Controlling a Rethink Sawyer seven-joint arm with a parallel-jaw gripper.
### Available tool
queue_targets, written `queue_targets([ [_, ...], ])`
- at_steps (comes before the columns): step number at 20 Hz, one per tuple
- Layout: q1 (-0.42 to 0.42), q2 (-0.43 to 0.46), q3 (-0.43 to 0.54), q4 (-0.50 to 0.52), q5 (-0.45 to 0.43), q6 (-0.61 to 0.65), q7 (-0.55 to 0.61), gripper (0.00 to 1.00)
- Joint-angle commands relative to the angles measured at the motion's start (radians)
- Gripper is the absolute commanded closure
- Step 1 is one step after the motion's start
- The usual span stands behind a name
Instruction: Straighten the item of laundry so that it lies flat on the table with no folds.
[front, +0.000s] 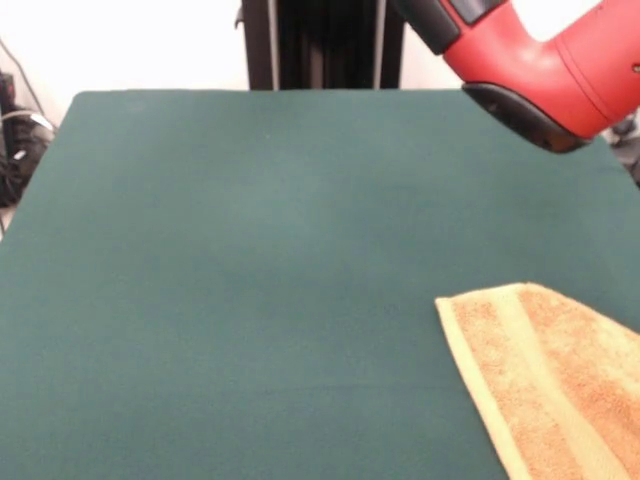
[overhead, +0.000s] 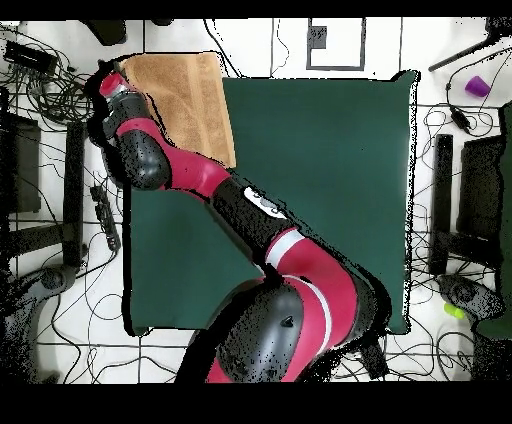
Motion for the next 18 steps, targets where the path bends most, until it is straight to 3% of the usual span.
queue_targets([
  [1, 0.009, 0.068, -0.053, 0.017, -0.037, 0.016, 0.172, 1.00],
  [18, -0.037, 0.052, -0.042, 0.036, -0.060, 0.106, 0.148, 1.00],
])
